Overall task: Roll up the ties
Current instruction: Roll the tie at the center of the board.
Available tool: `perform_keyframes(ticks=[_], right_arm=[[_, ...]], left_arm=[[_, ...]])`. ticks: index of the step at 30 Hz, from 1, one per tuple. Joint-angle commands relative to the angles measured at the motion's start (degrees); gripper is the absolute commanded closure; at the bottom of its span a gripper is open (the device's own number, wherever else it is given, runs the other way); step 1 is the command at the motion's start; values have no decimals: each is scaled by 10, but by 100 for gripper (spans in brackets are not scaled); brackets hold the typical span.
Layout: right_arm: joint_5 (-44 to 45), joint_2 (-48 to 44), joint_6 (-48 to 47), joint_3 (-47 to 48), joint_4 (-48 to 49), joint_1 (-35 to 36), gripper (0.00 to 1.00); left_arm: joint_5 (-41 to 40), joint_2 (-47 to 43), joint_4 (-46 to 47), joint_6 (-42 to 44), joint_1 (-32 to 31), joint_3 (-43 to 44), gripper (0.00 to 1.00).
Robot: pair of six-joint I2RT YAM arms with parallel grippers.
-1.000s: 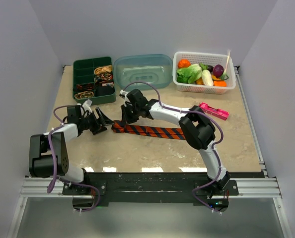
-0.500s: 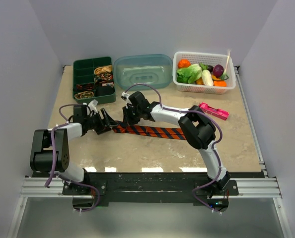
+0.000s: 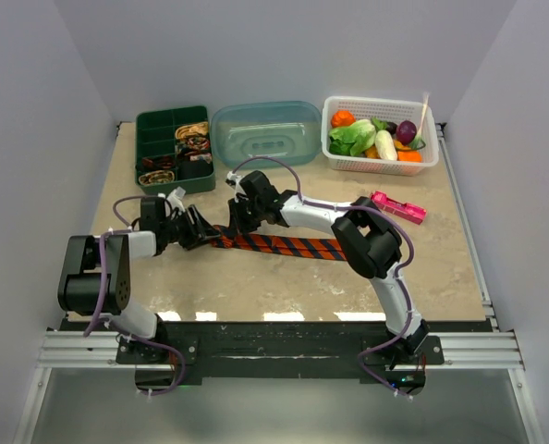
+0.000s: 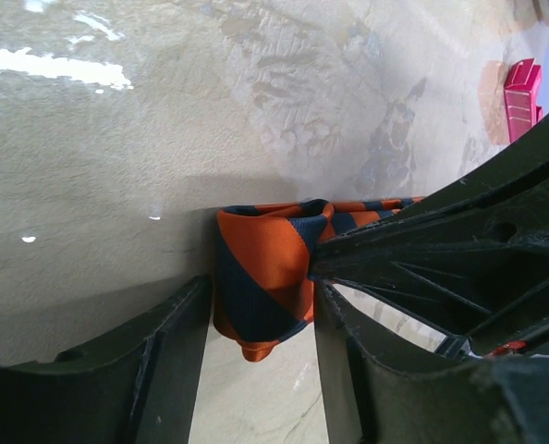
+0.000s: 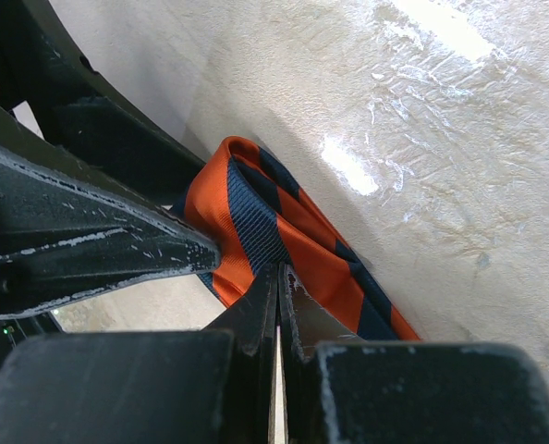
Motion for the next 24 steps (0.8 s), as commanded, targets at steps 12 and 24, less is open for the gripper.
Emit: perform_keyframes(ticks=[12, 24], right_arm=[[29, -21, -4, 14, -62, 2, 100], [45, -57, -2, 12, -66, 2, 100]], left_arm=[[10, -9, -1, -5, -13, 13, 93], [-95, -58, -170, 62, -14, 92, 100]])
